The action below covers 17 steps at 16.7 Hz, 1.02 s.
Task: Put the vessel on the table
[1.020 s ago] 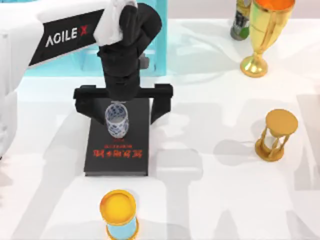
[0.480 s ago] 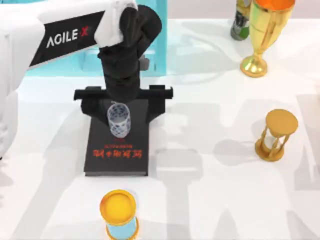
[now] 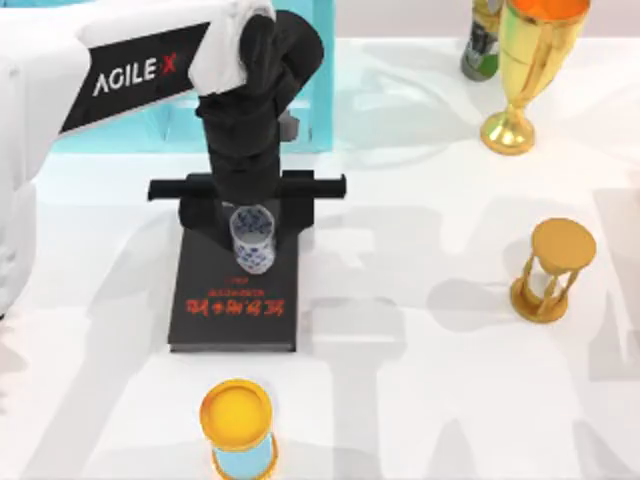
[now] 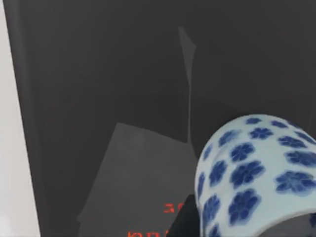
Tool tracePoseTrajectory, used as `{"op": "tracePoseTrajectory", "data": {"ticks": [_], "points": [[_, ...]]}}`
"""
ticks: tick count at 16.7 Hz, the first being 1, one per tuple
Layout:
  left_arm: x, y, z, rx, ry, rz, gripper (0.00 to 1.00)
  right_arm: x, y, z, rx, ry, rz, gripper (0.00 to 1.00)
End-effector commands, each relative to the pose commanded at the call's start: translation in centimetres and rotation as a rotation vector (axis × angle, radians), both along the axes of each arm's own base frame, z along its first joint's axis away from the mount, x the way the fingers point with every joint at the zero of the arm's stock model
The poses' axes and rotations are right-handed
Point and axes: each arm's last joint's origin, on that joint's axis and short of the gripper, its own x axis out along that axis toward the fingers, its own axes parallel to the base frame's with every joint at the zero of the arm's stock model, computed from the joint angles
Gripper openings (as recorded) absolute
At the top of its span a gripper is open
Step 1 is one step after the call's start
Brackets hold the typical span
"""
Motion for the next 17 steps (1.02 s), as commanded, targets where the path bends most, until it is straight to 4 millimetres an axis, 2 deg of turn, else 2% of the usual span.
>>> {"op": "tracePoseTrajectory", "data": {"ticks": [10, 17], "points": [[0.0, 0.0, 0.2, -0.001, -0.002, -0.002, 0.0, 0.0, 0.0, 0.0, 0.0, 0.0, 0.0, 1.0], [0.0, 0.0, 4.9, -0.001, -0.001, -0.001, 0.0, 0.0, 0.0, 0.0, 0.0, 0.0, 0.0, 1.0]]}}
